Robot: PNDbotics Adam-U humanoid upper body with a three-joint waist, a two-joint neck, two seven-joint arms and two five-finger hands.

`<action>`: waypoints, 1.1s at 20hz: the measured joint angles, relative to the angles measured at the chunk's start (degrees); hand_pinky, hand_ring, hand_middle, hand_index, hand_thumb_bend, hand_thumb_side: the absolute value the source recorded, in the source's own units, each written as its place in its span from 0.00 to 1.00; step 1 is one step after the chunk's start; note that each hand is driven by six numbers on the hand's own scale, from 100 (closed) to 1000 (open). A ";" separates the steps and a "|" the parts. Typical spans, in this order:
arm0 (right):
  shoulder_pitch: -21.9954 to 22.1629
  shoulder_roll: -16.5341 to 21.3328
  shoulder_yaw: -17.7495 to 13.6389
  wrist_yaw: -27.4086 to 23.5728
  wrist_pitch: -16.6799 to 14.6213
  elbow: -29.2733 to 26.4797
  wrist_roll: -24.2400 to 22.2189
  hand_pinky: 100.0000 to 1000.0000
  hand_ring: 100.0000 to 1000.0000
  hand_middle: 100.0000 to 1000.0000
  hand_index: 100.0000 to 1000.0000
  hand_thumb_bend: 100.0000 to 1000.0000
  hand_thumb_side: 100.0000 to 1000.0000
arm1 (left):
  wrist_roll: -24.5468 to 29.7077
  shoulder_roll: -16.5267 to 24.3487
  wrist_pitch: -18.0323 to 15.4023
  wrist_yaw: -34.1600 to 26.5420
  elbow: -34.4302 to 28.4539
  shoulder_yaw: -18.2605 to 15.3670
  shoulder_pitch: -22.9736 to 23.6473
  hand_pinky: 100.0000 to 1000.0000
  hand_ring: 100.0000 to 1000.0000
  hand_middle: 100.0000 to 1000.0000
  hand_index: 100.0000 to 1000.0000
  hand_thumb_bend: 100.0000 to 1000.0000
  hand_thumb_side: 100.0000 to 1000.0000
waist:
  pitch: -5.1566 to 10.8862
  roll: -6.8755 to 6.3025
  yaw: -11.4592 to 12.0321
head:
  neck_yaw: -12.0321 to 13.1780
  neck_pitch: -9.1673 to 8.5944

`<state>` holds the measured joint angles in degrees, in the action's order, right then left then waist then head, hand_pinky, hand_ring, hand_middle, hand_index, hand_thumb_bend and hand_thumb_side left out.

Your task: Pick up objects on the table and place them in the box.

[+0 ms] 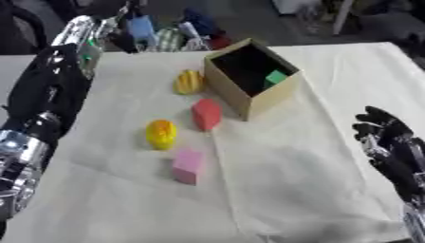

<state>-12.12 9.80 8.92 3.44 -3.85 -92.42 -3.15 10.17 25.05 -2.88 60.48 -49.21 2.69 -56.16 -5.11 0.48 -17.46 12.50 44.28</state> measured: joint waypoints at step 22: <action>-0.55 -0.49 0.69 -0.04 0.01 0.23 -0.98 0.75 0.77 0.75 0.87 0.00 0.37 | 2.41 -10.18 -11.35 0.94 1.83 7.33 0.52 0.67 0.64 0.66 0.79 0.44 0.40 | 0.00 0.41 -1.68 | -0.27 0.00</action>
<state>-12.67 9.32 9.61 3.40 -3.84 -92.19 -4.12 12.59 14.87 -14.23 61.42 -47.38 10.02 -55.64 -5.11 0.88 -19.14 12.23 44.28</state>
